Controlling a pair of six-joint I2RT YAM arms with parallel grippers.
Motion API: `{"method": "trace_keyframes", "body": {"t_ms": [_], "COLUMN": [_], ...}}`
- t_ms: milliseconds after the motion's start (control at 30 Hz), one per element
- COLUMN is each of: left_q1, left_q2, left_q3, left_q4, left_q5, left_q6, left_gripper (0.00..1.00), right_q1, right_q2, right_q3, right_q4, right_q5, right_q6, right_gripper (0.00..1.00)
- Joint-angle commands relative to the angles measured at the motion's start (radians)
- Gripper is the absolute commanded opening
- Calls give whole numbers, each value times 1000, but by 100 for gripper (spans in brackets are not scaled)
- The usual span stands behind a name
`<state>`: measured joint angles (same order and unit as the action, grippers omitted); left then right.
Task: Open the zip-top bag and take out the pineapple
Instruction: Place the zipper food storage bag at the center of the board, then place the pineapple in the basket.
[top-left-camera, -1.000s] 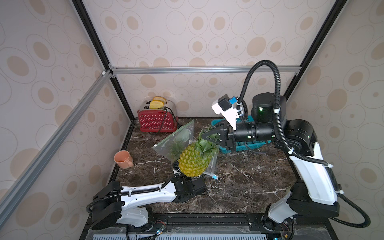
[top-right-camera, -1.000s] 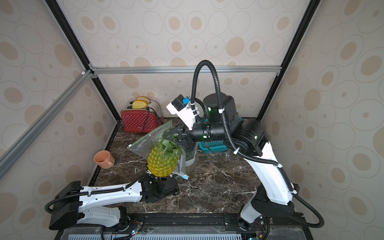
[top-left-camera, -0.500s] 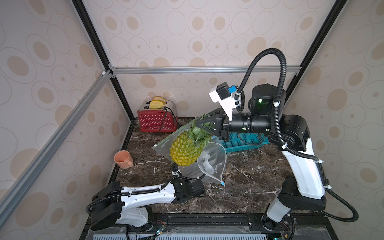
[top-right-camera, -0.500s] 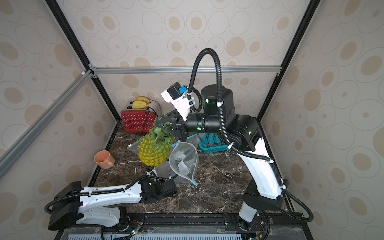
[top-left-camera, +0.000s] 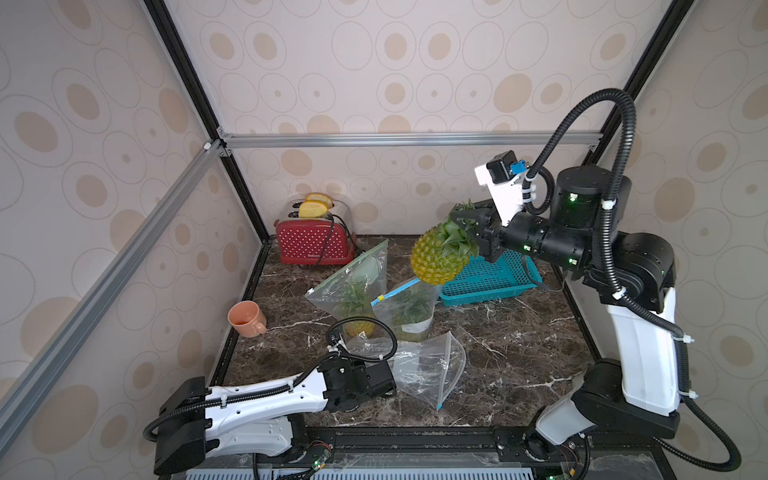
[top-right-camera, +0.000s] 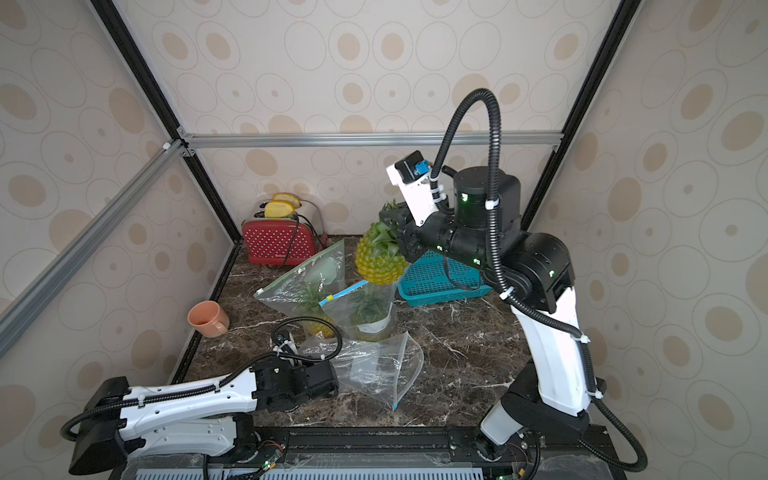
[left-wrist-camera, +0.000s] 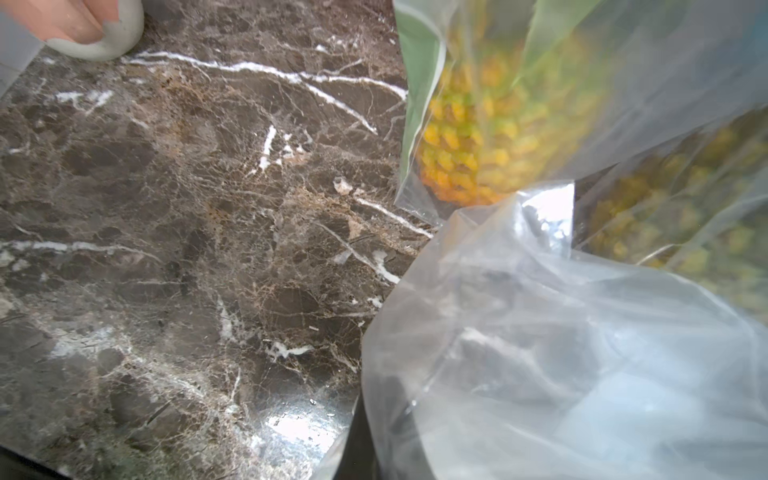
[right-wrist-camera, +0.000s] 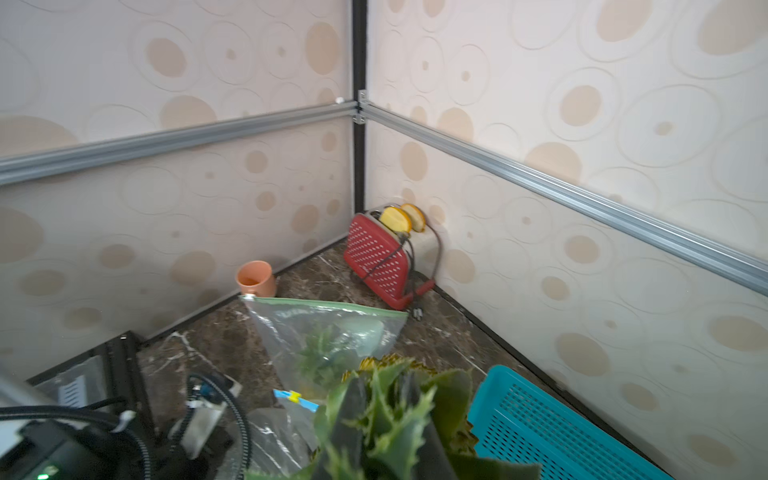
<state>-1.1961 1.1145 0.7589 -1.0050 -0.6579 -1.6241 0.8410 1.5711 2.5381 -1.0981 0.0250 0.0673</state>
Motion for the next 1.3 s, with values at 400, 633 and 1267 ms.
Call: {"method": "trace_keyframes", "body": {"t_ms": [400, 633, 1267], "left_q1": [9, 110, 718], "left_q2": [-224, -276, -192], "left_q3": [138, 164, 198], "left_q4": [-300, -329, 102], "left_q5": [-200, -249, 35], "left_q6": [-38, 38, 649], "left_gripper": [42, 45, 41], "right_q1": [-473, -566, -563], "right_q2": [135, 226, 527], "right_q3": [-46, -139, -266], "right_q4": [39, 132, 480], "right_q5": [37, -62, -195], "right_q6": [-74, -28, 110], "right_gripper": [0, 0, 0]}}
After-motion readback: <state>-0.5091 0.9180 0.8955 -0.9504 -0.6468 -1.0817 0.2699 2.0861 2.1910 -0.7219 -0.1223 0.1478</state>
